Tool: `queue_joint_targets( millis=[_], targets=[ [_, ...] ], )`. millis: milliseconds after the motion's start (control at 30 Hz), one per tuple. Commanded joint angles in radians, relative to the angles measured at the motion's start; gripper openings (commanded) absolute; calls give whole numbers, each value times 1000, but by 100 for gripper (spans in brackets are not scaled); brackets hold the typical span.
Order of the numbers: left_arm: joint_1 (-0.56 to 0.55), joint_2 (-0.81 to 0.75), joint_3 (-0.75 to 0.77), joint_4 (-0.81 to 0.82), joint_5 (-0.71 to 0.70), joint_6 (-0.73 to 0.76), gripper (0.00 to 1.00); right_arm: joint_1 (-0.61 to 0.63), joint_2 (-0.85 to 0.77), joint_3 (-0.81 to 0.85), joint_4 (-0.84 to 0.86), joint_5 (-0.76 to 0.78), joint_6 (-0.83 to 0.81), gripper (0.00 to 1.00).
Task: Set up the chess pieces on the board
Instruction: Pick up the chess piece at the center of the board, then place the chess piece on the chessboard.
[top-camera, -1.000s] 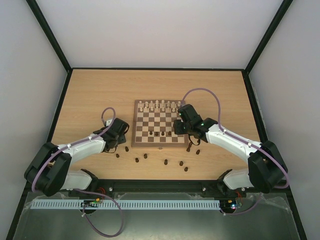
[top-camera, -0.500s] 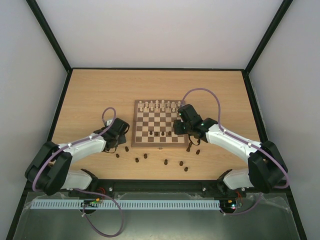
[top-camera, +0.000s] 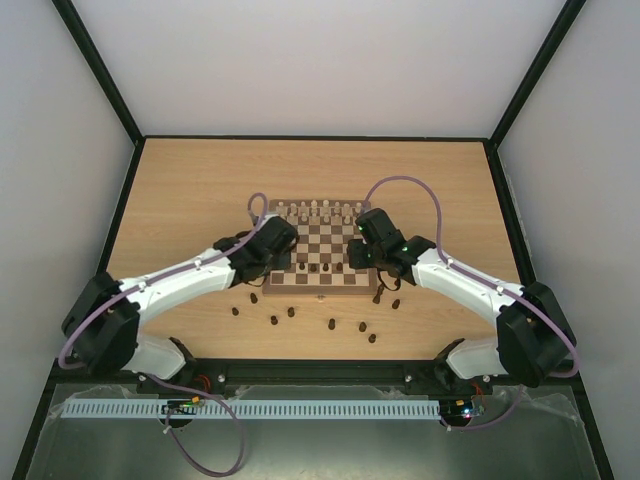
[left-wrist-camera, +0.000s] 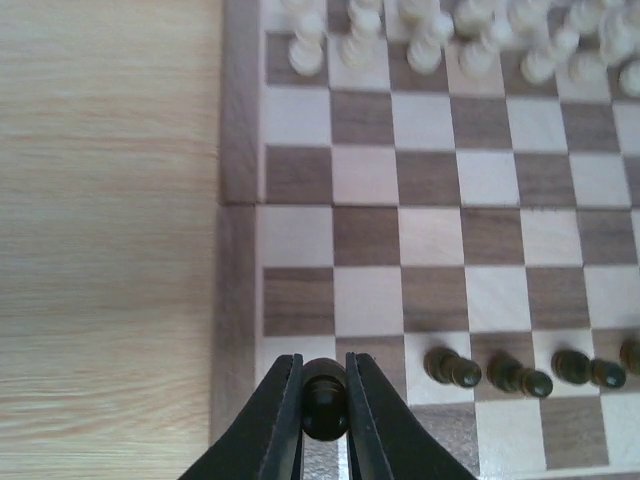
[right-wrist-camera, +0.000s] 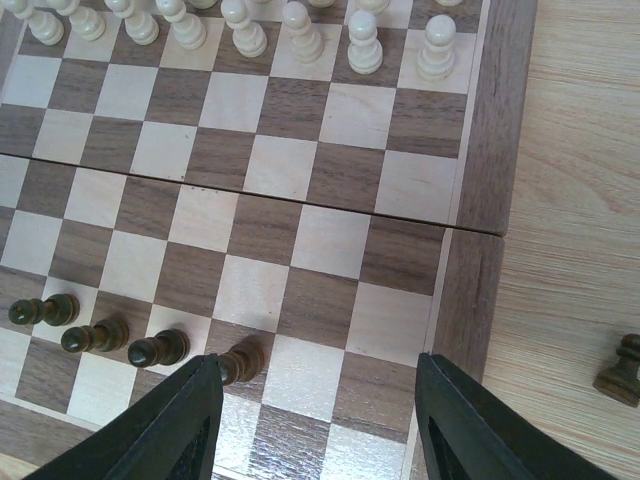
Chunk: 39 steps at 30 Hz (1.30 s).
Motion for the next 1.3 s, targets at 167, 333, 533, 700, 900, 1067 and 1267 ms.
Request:
queue_joint_targets(
  millis=[167, 333, 533, 700, 900, 1067, 1267],
  targets=[
    [-50, 164, 62, -13, 42, 34, 3, 0, -27, -7, -22, 23, -6, 53],
    [-50, 211, 77, 9, 55, 41, 5, 0, -27, -6, -22, 20, -6, 53],
    [-52, 243, 81, 33, 72, 45, 5, 0, -27, -7, -22, 20, -6, 53],
    [-54, 260, 87, 43, 76, 45, 5, 0, -26, -7, -22, 18, -6, 53],
    [-60, 273, 96, 50, 80, 48, 6, 0, -25, -6, -21, 15, -7, 53],
    [-63, 286, 100, 50, 79, 49, 7, 0, -23, -7, -20, 18, -7, 53],
    [-63, 282, 97, 30, 59, 44, 9, 0, -22, -6, -20, 14, -8, 53]
  ],
)
